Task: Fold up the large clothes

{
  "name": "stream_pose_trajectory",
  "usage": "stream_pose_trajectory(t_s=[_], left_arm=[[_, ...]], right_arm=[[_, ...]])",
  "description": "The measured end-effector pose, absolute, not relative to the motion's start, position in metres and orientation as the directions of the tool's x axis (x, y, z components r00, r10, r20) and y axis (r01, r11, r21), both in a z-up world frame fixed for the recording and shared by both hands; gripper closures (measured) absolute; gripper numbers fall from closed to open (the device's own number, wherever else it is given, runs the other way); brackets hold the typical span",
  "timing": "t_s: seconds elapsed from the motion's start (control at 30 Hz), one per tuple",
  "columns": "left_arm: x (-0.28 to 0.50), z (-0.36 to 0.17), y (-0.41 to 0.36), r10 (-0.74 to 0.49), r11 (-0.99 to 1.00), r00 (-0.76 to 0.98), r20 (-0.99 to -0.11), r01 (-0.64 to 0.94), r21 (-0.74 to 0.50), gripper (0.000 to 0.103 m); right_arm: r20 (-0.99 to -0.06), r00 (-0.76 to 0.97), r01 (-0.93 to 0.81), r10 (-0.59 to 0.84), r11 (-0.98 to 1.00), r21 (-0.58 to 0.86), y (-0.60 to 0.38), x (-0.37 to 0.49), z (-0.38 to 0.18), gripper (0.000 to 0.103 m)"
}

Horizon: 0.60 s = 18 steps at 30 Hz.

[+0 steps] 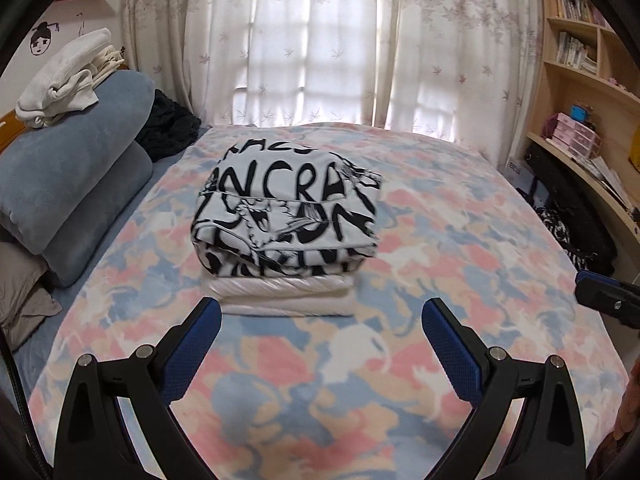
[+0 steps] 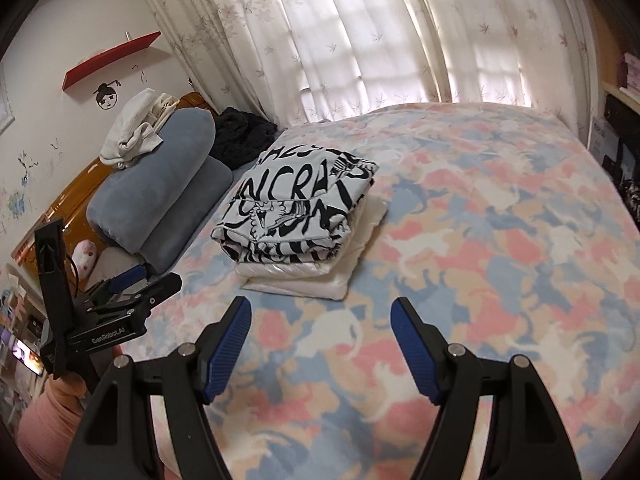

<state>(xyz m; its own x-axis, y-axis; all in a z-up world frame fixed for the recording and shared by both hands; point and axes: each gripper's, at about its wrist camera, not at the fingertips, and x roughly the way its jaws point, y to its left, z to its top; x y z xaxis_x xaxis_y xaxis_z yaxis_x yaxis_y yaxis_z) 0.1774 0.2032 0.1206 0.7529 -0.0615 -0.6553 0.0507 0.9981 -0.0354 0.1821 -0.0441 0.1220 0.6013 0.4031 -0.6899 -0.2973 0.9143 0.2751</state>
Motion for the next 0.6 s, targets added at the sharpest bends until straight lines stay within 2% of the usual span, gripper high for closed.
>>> stream_pose_trajectory(t_s=[0.2,0.4,0.6], left_arm=[[0.152,0.115,0.174,-0.082,0.996,0.756,-0.65,0.077,-0.036,0.003],[0.133,0.094,0.142,-0.045,0.996,0.739,-0.672,0.087,0.029,0.002],[0.107,0.061,0.123,-0.041,0.998,0.723,-0.689,0.068,0.012,0.002]], right_arm=[[-0.701,0.612,-0.274,0.367,0.929,0.247,-0.063,0.158,0.107,0.031],[-0.709,0.623,-0.232,0.33,0.944,0.236,-0.082,0.136,0.087,0.03],[-0.713,0.642,-0.181,0.282,0.96,0.216,-0.094,0.109,0.062,0.024]])
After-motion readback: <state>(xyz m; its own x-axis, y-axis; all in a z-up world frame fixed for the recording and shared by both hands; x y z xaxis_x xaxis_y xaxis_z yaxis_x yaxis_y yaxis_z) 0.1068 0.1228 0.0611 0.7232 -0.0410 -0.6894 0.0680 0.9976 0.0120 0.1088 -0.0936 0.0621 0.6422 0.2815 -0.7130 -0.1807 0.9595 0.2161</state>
